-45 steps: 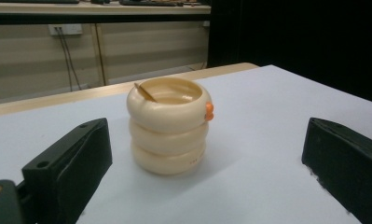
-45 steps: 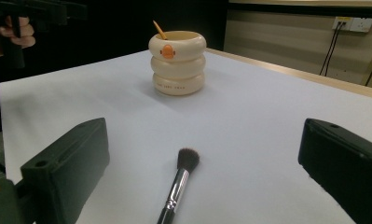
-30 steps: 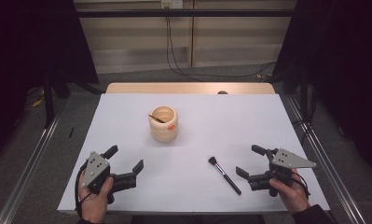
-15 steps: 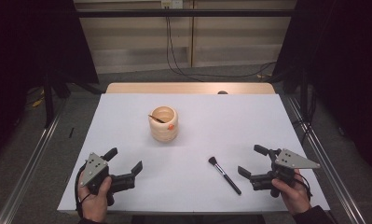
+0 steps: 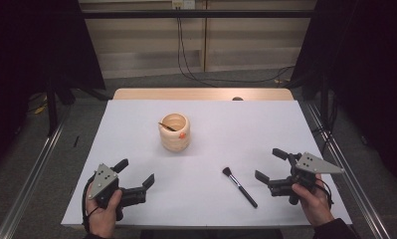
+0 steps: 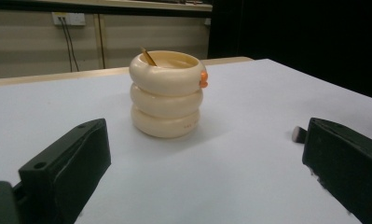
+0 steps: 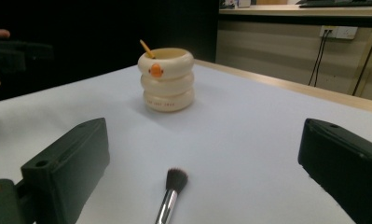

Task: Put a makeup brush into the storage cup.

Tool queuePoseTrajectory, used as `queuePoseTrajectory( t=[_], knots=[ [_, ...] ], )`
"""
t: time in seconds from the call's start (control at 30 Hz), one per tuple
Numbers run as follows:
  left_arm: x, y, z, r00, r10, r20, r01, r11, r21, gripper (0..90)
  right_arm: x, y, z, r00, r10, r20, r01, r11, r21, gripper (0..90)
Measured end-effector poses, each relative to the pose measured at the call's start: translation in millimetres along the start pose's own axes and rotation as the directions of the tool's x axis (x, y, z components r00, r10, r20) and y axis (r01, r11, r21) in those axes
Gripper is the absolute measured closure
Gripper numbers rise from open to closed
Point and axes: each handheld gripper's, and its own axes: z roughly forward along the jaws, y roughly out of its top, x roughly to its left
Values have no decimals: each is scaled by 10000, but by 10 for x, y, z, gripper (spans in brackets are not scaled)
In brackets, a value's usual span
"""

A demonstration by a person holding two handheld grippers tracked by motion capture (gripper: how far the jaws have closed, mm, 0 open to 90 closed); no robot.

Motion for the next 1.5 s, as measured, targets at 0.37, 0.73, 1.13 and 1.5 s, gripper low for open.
queuePoseTrajectory(
  t=[0.37, 0.73, 1.13, 1.5],
  knots=[
    [8, -20, -3, 9992, 365, -157, -362, 9991, 202, 10, -60, 266, 272, 9993, -300, -226, 296, 9994, -179, 23],
    [-2, -16, 6, 9982, 538, -257, -536, 9985, 86, 9, -44, 333, 522, 9975, -418, -574, 476, 9935, 1031, 63],
    [-29, -5, 41, 9972, 736, -125, -734, 9972, 117, 9, -118, 343, 564, 9979, 140, -626, -8, 9787, 2052, 77],
    [-24, -5, 60, 9976, 688, -12, -688, 9975, 166, 7, -111, 342, 651, 9894, 638, -1304, 9, 8955, 4451, 213]
  ],
)
